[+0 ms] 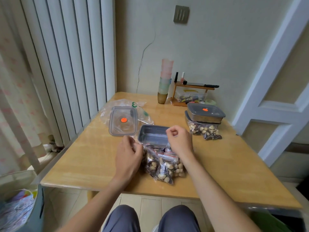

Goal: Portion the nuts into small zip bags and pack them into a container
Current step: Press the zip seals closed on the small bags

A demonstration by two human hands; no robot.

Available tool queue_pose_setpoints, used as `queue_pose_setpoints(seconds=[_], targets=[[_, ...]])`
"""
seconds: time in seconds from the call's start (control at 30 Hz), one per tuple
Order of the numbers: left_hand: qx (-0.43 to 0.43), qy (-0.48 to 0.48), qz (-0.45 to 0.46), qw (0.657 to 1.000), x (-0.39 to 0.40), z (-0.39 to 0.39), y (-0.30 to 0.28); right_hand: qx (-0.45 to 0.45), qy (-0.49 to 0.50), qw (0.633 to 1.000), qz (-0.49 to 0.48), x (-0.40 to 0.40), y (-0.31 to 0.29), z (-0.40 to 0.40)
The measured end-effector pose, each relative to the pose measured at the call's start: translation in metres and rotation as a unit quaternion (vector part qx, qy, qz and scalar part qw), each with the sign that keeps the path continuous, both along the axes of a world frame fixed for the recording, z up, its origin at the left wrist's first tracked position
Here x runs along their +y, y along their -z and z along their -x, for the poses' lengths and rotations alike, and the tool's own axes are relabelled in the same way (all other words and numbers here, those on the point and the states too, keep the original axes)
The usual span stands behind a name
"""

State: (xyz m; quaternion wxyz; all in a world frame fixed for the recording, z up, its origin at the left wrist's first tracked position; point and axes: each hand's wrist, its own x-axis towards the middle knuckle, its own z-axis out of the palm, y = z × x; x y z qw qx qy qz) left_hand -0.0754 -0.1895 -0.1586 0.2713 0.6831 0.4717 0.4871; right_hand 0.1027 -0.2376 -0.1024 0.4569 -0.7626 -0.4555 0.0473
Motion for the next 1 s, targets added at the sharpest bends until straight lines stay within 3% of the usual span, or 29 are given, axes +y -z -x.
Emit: queue_pose_setpoints(seconds=[0.13,0.23,0.37,0.57,0.77,0.9,1.0], targets=[[0.064,-0.019,-0.007,0.998,0.002,-0.01,0.008,0.011,0.173,0.985,-0.009,0.014,0.016,-0.087],[0.09,-0.035,-0.028,0.995,0.002,-0.014,0.009,0.056,0.233,0.97,0.036,0.016,0.031,-0.14],[0.118,-0.049,-0.049,0.991,0.004,-0.016,0.011,0.061,0.211,0.973,0.071,0.021,0.051,-0.177],[0.123,-0.055,-0.055,0.989,0.003,-0.016,0.01,-0.018,0.24,0.968,0.064,0.027,0.066,-0.182],[0.097,-0.067,-0.086,0.989,0.003,-0.013,0.01,-0.045,0.237,0.97,-0.01,0.012,0.071,-0.171],[0.072,-0.091,-0.125,0.985,-0.002,-0.008,0.003,-0.013,0.163,0.984,-0.07,-0.001,0.053,-0.14],[0.03,-0.033,-0.168,0.985,-0.007,-0.009,-0.011,-0.03,0.069,0.99,-0.119,-0.004,0.025,-0.098]])
